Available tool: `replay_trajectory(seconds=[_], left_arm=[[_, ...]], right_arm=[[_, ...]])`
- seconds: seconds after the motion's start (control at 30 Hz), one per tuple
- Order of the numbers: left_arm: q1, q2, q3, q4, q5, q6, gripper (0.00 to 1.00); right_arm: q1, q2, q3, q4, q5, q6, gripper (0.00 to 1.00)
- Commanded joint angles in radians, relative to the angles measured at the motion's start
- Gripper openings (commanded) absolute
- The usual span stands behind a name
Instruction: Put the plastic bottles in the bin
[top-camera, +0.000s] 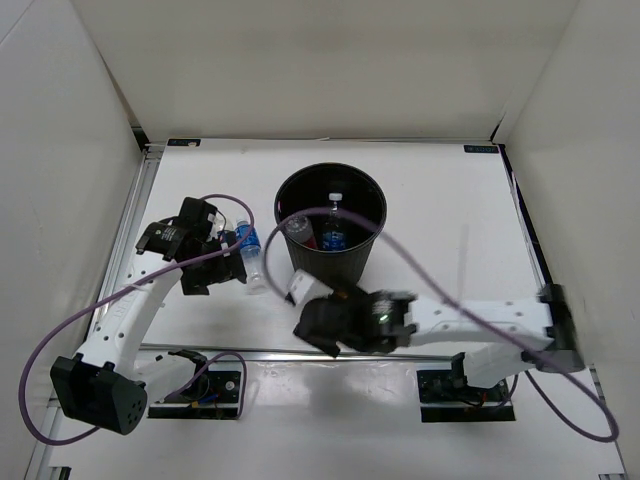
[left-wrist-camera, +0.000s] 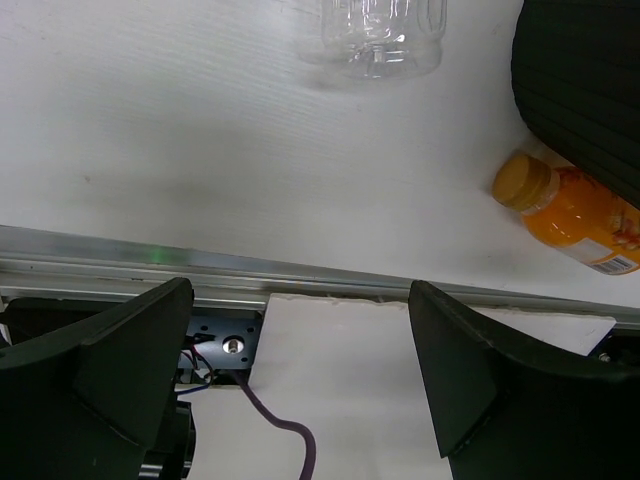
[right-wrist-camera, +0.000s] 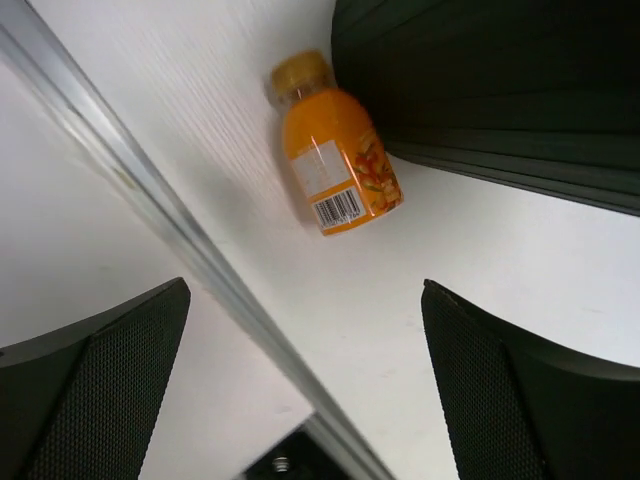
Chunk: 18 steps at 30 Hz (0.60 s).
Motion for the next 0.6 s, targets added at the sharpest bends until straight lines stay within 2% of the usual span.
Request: replay_trajectory(seconds=[0.0, 0.2, 0.4, 0.57], left_arm=[[-0.004, -0.018, 0.000, 0.019, 0.018, 0.012, 1.00], [-0.004, -0.036, 0.000, 0.010, 0.018, 0.012, 1.00], [-0.004, -0.058, -0.031, 0.001, 0.018, 0.003, 1.00], [-0.004, -0.079, -0.040, -0.018, 0.009, 0.003, 1.00]], right_arm=[[0.103, 0.168, -0.044, -0.029, 0.308, -0.051, 1.00], [0.092, 0.275, -0.065, 0.060, 0.160, -0.054, 1.00], [0.074, 0.423, -0.056, 0.041, 0.227, -0.017, 1.00], [0.074, 0.480, -0.045, 0.041, 0.252, 0.009, 1.00]])
